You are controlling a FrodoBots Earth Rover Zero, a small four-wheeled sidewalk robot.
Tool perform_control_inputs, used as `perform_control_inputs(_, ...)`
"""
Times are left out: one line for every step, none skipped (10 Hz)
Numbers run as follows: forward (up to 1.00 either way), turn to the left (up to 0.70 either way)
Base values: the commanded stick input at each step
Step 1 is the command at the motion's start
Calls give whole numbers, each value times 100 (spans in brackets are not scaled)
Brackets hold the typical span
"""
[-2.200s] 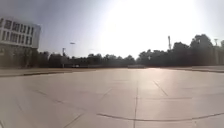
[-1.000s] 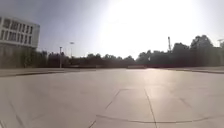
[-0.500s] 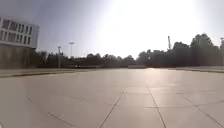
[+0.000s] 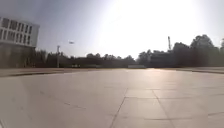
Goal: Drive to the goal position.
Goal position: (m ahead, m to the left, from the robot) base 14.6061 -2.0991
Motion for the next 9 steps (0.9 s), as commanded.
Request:
perform_control_inputs(70,-2)
perform_control_inputs(70,-2)
perform_control_inputs(70,-2)
perform_control_inputs(70,-2)
perform_control_inputs(70,-2)
perform_control_inputs(70,-2)
perform_control_inputs(70,-2)
perform_control_inputs(70,-2)
perform_control_inputs(70,-2)
